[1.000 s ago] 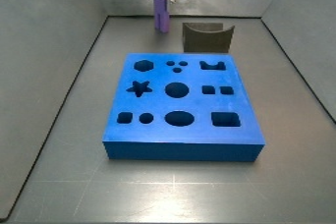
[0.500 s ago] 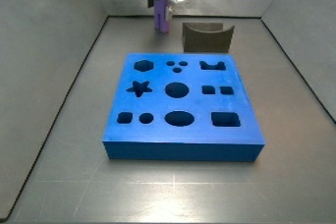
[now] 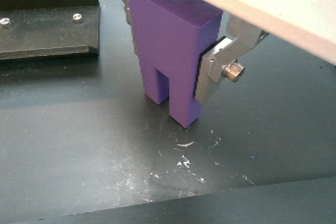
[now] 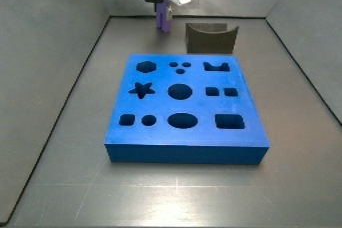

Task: Pick up the double-square object. Move up. Move to above the board. Insert the double-square object.
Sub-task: Pick up the double-square object.

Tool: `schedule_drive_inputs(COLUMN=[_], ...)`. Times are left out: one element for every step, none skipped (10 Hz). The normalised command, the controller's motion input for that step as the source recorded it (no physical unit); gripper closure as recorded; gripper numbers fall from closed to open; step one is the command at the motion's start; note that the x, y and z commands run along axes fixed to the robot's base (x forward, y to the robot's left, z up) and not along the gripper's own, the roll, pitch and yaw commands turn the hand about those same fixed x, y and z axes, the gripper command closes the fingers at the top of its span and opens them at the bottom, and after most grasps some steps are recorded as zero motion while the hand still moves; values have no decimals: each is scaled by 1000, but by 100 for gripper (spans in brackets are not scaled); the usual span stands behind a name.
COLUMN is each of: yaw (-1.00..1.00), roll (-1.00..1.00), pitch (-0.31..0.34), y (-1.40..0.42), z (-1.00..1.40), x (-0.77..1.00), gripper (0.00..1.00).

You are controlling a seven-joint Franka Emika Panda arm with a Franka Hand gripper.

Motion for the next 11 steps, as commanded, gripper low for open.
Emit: schedule_drive_inputs(yaw=[0,0,0,0,0,0,0,0,0,0,0], roll=[0,0,0,0,0,0,0,0,0,0,0], pitch=[0,0,0,0,0,0,0,0,0,0,0], y=[0,0,0,0,0,0,0,0,0,0,0], z=[0,0,0,0,0,0,0,0,0,0,0], x=[0,0,0,0,0,0,0,0,0,0,0], gripper=[100,100,100,100,100,100,100,100,100,100,100])
